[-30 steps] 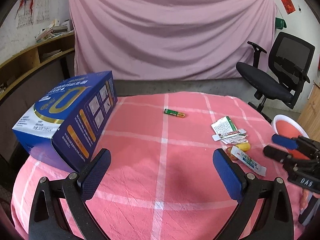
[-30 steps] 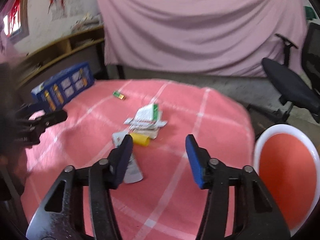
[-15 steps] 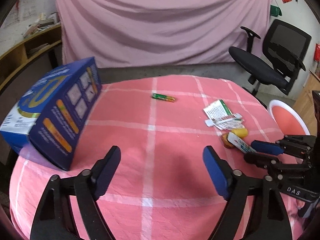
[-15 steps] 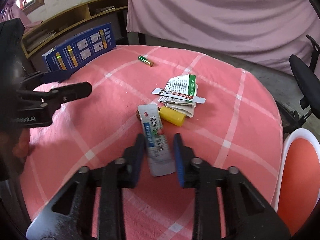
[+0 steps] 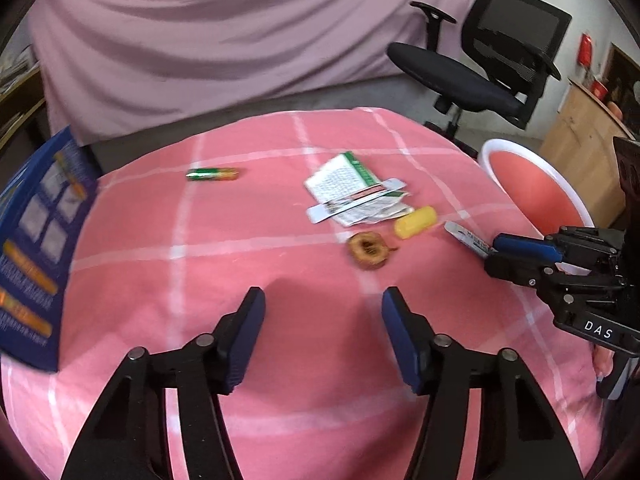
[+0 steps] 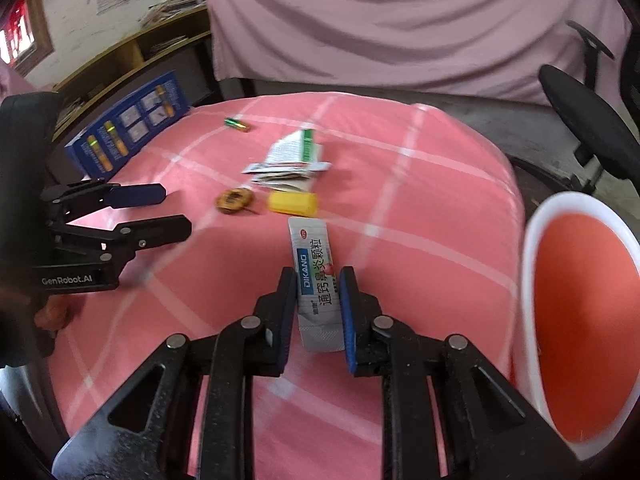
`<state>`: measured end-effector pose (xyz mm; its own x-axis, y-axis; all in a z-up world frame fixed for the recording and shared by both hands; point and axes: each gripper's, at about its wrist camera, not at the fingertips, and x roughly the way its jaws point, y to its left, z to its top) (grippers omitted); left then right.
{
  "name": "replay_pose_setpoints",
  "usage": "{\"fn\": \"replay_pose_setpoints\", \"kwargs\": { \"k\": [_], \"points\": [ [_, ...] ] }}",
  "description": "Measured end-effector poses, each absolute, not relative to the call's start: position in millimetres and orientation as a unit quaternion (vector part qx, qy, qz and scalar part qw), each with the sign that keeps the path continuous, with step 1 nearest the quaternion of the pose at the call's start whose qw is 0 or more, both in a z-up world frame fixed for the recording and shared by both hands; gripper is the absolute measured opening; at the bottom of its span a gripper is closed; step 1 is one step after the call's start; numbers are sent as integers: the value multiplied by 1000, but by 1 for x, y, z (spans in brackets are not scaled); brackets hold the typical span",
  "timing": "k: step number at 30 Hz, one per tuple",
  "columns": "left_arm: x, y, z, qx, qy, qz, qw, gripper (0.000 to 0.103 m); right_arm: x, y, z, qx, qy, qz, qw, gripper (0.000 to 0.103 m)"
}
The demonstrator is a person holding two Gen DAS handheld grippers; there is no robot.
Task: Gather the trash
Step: 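Grasp the brown dried fruit ring with the left tool while the right tool grasps a white sachet, then carry the ring and sachet over the bucket and open both tools to drop them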
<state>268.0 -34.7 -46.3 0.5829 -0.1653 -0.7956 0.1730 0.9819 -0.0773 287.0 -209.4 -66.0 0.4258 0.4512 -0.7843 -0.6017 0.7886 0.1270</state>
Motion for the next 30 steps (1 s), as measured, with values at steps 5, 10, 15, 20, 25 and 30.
{"fn": "replay_pose_setpoints", "kwargs": {
  "k": [5,10,15,20,25,30],
  "points": [
    [283,-50,-47,13,450,-109,886,41,290,-218,-66,-78,432,300,847,41],
    [297,-62,-50,31,459,-109,881,26,294,-222,-68,-64,435,296,848,41],
    [294,-71,-52,41,456,-104,883,20,295,-223,-69,-59,439,299,846,42],
    [279,-74,-50,26,441,-96,892,20,295,-222,-70,-66,440,296,845,42],
    [257,-72,-36,4,398,-60,915,20,290,-226,-66,-61,425,296,853,41],
    [235,-77,-19,-16,330,-46,943,20,274,-238,-48,-51,365,286,885,41]
  ]
}}
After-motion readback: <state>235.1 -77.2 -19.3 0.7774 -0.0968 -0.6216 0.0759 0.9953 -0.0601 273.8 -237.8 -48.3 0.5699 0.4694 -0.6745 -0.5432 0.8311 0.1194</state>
